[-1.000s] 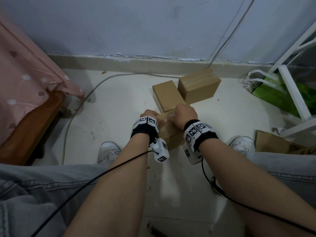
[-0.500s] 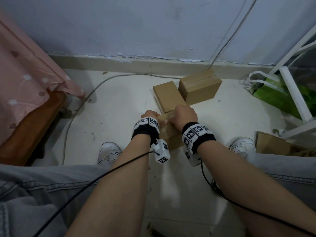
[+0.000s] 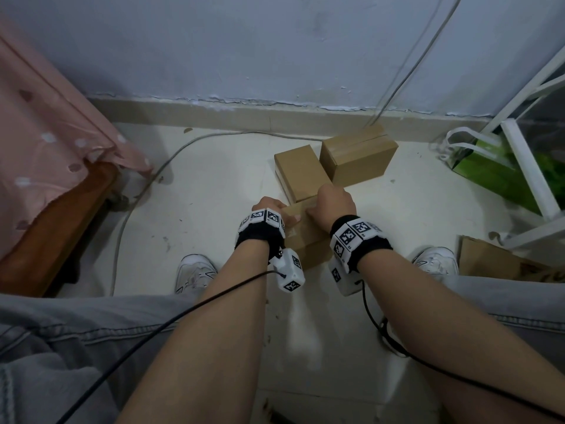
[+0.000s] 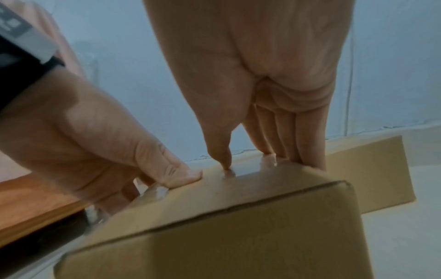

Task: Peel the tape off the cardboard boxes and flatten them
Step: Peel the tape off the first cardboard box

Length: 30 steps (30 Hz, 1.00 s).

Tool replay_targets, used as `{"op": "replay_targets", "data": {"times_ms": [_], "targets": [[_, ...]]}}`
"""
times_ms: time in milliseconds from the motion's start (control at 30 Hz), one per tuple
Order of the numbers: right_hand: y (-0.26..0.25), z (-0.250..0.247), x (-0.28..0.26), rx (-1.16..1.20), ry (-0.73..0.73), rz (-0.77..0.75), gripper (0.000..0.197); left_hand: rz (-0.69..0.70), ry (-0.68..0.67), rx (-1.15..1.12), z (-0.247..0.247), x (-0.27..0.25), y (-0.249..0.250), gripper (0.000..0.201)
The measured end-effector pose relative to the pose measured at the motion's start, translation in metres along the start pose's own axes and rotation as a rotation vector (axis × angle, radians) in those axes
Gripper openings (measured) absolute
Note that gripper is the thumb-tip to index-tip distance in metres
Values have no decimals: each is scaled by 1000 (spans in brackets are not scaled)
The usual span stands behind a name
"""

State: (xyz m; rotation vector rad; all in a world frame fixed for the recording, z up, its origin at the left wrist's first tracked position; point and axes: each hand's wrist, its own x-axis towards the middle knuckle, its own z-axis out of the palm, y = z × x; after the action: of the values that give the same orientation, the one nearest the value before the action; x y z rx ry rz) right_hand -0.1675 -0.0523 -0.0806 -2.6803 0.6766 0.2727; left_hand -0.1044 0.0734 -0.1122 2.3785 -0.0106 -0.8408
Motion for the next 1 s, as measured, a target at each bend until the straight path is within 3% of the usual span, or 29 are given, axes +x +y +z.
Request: {"op": "replay_targets", "data": {"times_ms": [233, 433, 767, 1000], "targets": [[-7, 5, -5, -41, 62, -11, 18, 7, 14, 12, 1, -1, 2, 54], [-2, -1, 1, 85, 19, 45, 34, -18, -2, -12, 0, 1, 1, 55], [-2, 2, -2, 127, 53, 115, 32, -27, -8, -21, 0, 0, 1, 56], [7, -6, -1, 210, -92, 89, 34, -22, -11, -35, 0, 0, 0, 52]]}}
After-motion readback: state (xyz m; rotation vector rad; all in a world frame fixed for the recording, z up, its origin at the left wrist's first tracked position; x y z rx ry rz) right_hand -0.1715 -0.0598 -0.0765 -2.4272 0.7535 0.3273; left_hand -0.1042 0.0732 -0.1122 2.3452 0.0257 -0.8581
